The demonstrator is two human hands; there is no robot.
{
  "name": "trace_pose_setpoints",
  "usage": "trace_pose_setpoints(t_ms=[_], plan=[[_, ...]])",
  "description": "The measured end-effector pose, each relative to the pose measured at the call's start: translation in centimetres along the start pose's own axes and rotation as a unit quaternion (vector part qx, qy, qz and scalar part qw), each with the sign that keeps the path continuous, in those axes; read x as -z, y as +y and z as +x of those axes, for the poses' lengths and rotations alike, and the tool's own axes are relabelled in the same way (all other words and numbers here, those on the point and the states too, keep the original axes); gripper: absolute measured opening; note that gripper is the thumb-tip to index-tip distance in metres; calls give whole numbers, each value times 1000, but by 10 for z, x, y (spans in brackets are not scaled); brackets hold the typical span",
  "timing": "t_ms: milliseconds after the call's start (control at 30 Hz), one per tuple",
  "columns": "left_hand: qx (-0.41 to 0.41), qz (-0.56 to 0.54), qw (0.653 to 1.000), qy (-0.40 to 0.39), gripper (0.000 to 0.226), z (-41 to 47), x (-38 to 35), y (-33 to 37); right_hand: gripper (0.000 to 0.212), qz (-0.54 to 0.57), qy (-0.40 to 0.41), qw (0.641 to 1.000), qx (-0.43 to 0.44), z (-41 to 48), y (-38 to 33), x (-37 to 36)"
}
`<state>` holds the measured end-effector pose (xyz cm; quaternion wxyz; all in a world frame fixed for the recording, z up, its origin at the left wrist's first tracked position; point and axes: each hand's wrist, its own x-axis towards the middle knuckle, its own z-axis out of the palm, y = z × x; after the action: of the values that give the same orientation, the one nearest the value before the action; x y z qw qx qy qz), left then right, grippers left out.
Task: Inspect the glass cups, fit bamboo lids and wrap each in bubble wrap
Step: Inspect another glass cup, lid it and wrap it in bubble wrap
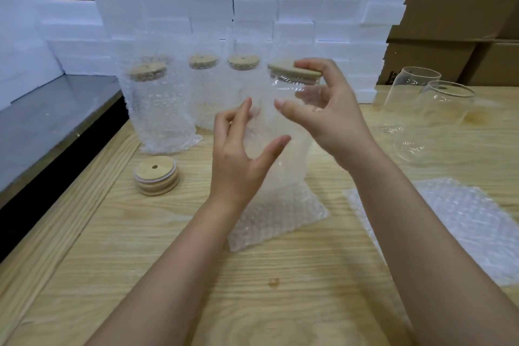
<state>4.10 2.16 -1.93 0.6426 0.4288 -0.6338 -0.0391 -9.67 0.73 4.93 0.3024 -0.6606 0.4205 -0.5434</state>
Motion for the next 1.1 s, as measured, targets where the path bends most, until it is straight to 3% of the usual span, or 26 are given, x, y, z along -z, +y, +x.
trace_pose_setpoints(t_ms=[100, 167, 367, 433, 533, 633, 900, 1100], plan=[[22, -17, 999, 33, 69, 7, 1, 1, 51, 11, -21, 1000, -4, -2, 4, -12], [47, -63, 997, 7, 79, 10, 5, -2, 51, 17, -19, 1000, -8, -2, 5, -14], [162, -97, 957, -221, 136, 6, 23, -32, 52, 13, 59, 998, -1, 2, 4, 2], [192, -84, 939, -272, 118, -1, 23, -41, 50, 28, 64, 998, -8, 3, 1, 4], [224, -120, 926, -280, 94, -6, 19, -42, 49, 37, 42, 998, -11, 1, 1, -1], [220, -137, 930, -259, 90, -4, 16, -35, 48, 41, 25, 999, -6, 1, 4, -6], [219, -189, 937, -197, 50, 3, 10, -25, 47, -2, -24, 1000, -5, -1, 8, -14], [227, -231, 933, -156, 53, 7, 9, -22, 40, -41, -94, 994, -42, -5, 8, -17]])
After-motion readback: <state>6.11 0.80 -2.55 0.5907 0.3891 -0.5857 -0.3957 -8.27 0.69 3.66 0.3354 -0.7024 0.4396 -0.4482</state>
